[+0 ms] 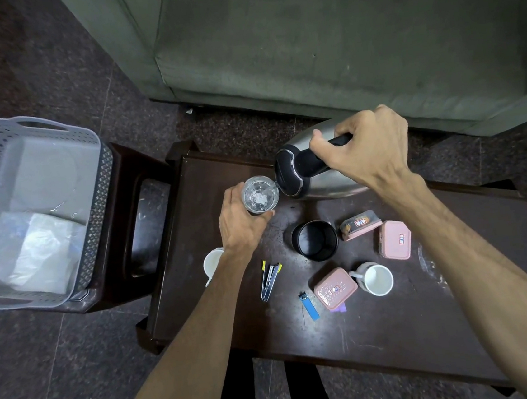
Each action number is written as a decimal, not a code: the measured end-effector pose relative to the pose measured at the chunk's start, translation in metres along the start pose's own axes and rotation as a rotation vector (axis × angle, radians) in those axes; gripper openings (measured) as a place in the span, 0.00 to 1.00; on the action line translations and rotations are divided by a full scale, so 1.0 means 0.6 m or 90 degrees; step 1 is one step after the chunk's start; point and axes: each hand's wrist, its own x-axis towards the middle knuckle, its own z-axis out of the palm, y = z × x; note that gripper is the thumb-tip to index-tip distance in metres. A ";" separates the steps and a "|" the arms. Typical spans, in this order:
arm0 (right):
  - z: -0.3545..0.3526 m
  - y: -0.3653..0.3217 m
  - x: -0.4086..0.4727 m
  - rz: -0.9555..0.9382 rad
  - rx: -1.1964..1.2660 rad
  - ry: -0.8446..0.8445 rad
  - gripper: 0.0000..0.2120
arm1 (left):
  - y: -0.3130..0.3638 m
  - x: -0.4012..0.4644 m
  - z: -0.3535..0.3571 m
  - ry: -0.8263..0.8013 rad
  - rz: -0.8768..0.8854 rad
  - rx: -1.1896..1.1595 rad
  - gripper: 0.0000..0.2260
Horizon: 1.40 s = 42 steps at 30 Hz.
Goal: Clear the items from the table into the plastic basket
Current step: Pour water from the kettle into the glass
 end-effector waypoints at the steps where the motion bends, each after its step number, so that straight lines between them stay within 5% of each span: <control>1: 0.000 0.000 0.000 -0.001 0.000 0.002 0.27 | -0.001 0.000 0.000 -0.001 -0.003 -0.002 0.40; 42: 0.008 0.018 -0.018 0.056 0.091 0.006 0.28 | -0.001 0.004 -0.003 -0.018 -0.007 0.017 0.40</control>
